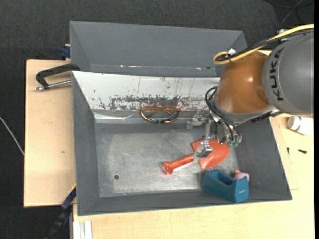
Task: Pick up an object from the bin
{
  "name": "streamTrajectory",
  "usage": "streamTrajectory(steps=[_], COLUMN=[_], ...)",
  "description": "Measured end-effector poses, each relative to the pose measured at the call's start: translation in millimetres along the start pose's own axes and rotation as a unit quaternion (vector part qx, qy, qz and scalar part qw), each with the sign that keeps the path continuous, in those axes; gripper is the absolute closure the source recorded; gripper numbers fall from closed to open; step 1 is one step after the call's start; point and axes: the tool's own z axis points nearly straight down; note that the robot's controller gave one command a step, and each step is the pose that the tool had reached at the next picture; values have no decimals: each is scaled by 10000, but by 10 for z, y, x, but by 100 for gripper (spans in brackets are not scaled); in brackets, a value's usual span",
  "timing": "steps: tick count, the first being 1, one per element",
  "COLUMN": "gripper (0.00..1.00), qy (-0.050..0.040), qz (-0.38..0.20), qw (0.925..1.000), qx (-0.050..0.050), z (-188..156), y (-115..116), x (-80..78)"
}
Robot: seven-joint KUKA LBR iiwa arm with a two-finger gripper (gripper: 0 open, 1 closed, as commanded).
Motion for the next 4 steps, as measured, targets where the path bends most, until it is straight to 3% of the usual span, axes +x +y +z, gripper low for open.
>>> streamTrajectory(steps=[1,2,3,4], gripper=[0,100,100,100], qy=[89,15,15,18], qz=[25,-550,-550,-1213], qw=[10000,9985,9985,9926], qx=[3,0,0,-2], z=[365,442,442,-648], y=[-116,7,7,155], x=[269,314,314,210])
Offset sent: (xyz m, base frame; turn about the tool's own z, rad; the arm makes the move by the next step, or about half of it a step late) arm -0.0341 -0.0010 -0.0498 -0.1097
